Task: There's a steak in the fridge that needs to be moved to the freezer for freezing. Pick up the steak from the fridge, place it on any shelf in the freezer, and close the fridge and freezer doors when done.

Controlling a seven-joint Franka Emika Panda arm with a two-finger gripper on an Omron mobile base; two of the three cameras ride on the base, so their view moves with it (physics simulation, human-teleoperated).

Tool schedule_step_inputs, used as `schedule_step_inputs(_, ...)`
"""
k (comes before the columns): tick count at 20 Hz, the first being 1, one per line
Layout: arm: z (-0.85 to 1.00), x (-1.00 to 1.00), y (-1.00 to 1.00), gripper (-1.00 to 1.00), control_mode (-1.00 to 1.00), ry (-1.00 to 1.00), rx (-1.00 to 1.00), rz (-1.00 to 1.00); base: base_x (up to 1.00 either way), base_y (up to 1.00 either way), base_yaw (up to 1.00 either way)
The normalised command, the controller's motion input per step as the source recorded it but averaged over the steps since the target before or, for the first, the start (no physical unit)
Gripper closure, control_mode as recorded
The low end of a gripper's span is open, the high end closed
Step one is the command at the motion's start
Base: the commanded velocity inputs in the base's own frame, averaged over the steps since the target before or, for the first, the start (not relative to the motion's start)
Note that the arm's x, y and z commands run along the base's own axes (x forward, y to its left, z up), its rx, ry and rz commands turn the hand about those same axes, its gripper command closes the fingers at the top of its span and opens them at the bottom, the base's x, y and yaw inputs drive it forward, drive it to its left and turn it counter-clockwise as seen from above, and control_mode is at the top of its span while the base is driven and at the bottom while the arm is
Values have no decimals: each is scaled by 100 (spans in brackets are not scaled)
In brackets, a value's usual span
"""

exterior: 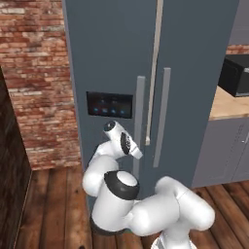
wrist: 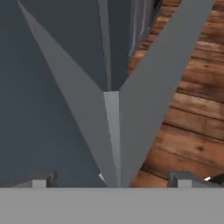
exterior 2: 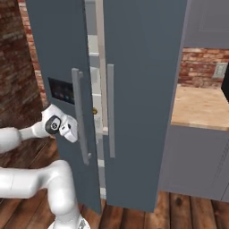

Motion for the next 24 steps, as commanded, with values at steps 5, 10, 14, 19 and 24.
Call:
schedule_step_inputs(5, -34, 100, -99, -100, -100, -25, 28, 38, 0, 0, 0)
schedule_step_inputs(10, -22, 100, -98, -100, -100, -21, 26, 33, 0, 0, 0)
schedule_step_inputs(14, -2, 100, -99, -100, -100, -15, 25, 26, 0, 0, 0)
schedule_step_inputs(19, 6, 88, -99, -100, -100, -3, 25, 21, 0, 0, 0)
schedule_step_inputs(24, 30, 56, -94, -100, -100, 0, 23, 18, 0, 0, 0)
